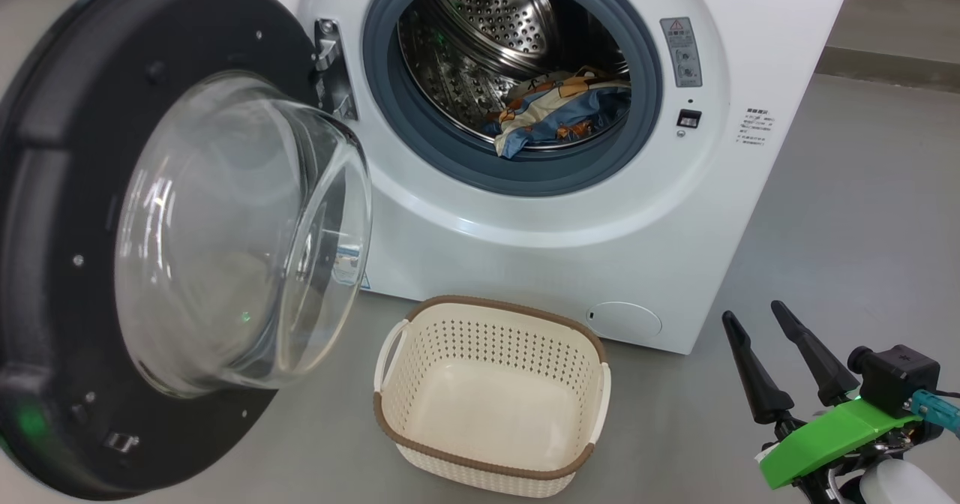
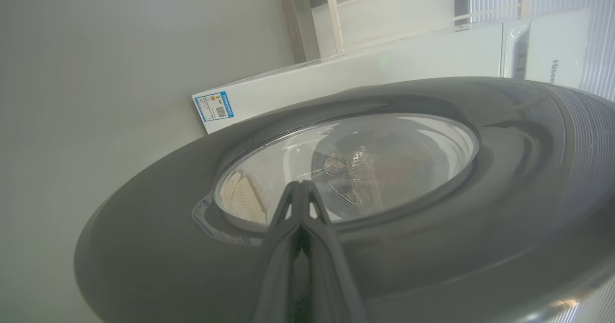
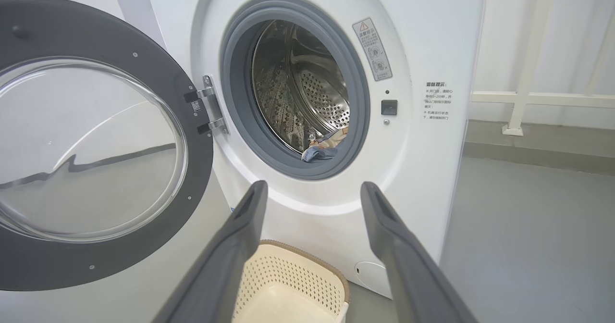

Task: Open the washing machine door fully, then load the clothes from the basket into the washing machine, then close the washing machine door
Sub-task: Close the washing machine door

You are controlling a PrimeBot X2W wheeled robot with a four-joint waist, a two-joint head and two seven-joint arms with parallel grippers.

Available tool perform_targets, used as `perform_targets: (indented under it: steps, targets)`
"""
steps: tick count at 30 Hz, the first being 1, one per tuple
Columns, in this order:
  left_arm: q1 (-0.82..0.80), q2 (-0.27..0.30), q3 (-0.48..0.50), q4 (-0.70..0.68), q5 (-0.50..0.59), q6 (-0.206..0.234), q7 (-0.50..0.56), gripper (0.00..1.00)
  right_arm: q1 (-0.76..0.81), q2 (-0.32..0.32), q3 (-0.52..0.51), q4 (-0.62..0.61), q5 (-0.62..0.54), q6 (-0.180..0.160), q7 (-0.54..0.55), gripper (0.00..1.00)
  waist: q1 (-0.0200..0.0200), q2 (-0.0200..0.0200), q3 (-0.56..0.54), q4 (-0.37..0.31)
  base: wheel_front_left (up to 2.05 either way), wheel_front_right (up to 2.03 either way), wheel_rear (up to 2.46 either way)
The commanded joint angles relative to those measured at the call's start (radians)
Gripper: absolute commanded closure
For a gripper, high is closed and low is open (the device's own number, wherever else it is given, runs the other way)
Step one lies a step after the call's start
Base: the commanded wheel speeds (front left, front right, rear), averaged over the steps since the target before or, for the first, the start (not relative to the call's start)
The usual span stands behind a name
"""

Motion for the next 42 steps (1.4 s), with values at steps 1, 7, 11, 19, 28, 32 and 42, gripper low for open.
perform_targets:
  steps: [1,7,11,19,28,32,42]
  targets:
    - [0.008,0.021,0.014,-0.065,-0.027,0.005,0.031,1.00,-0.004,-0.013,0.008,-0.021,-0.008,0.004,-0.008,0.00,0.0001,0.0000,-0.004,-0.001,0.00,0.00,0.00]
    - [0.093,-0.038,-0.006,-0.228,-0.050,0.048,0.102,1.00,0.002,-0.006,0.006,-0.021,-0.007,0.004,-0.008,0.00,0.0001,0.0000,-0.012,-0.013,0.00,0.00,0.00]
    - [0.149,-0.078,-0.028,-0.348,-0.062,0.082,0.148,1.00,0.002,-0.001,0.006,-0.022,-0.008,0.004,-0.008,0.00,0.0001,0.0000,-0.013,-0.032,0.00,0.00,0.00]
    - [0.232,-0.135,-0.067,-0.553,-0.087,0.142,0.222,1.00,-0.001,0.009,0.004,-0.023,-0.007,0.004,-0.008,0.00,0.0001,0.0000,-0.004,-0.078,0.00,0.00,0.00]
    - [0.278,-0.193,-0.119,-0.721,-0.092,0.202,0.256,1.00,-0.007,0.013,-0.001,-0.026,-0.008,0.004,-0.008,0.00,0.0001,0.0000,0.010,-0.157,0.00,0.00,0.00]
    - [0.286,-0.218,-0.139,-0.766,-0.092,0.214,0.258,1.00,-0.009,0.013,-0.004,-0.026,-0.007,0.004,-0.008,0.00,0.0001,0.0000,0.015,-0.195,0.00,0.00,0.00]
    - [0.257,-0.275,-0.177,-0.796,-0.075,0.199,0.218,1.00,-0.028,0.020,-0.009,-0.029,-0.005,0.004,-0.008,0.00,0.0001,0.0000,0.038,-0.299,0.00,0.00,0.00]
